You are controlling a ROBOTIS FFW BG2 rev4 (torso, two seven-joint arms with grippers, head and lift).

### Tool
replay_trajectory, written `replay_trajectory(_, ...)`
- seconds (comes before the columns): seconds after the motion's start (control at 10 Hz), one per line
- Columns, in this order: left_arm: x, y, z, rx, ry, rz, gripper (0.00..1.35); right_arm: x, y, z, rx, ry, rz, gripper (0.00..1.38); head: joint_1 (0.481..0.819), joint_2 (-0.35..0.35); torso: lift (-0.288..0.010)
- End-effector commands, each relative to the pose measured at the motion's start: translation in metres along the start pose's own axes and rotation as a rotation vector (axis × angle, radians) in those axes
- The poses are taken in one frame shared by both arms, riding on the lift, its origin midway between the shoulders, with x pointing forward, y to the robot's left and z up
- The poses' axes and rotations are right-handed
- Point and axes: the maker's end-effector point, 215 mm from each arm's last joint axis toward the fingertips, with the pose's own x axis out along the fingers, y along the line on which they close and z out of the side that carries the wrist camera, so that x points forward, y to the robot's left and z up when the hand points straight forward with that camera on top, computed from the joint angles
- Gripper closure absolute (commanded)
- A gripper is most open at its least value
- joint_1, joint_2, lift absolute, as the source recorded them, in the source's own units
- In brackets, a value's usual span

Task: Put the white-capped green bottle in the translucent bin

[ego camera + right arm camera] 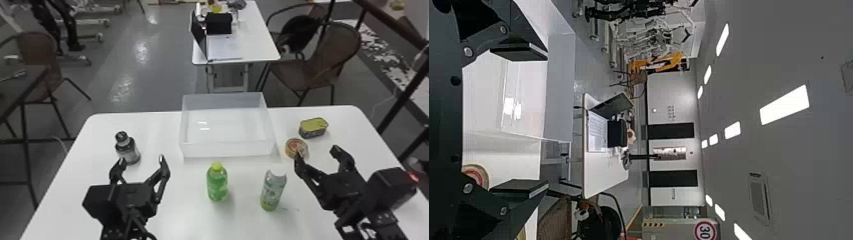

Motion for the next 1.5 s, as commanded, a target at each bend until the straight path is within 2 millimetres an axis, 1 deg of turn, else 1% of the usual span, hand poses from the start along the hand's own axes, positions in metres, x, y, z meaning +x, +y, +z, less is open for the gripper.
replay_trajectory(0.0,0.0,0.0,0.0,0.001,-0.001,0.0,0.36,0.004,0.006,-0.003,-0.001,0.003,0.039,0.36,0.695,0.062,-0.019)
replay_trajectory(0.2,0.003,0.0,0.002,0.001,-0.003,-0.004,0.36,0.021,0.03,-0.008,-0.008,0.033,0.192,0.36,0.695,0.083,-0.019)
replay_trajectory(0.3,0.003,-0.001,0.002,0.002,-0.003,-0.006,0.36,0.025,0.039,-0.013,-0.005,0.057,0.26,0.36,0.695,0.094,-0.019)
replay_trajectory(0.5,0.003,-0.002,0.001,0.0,-0.001,-0.008,0.36,0.023,0.052,-0.027,0.004,0.105,0.358,0.36,0.695,0.121,-0.019)
replay_trajectory(0.9,0.003,0.0,0.002,-0.002,-0.002,-0.004,0.36,0.012,0.05,-0.072,0.02,0.226,0.432,0.36,0.695,0.131,-0.019)
replay_trajectory(1.2,0.002,0.0,0.001,-0.011,0.0,-0.005,0.36,0.005,0.051,-0.114,0.011,0.318,0.49,0.36,0.695,0.133,-0.019)
replay_trajectory(1.4,0.003,-0.001,0.002,-0.015,-0.001,-0.003,0.36,0.008,0.05,-0.129,-0.003,0.334,0.487,0.36,0.695,0.133,-0.019)
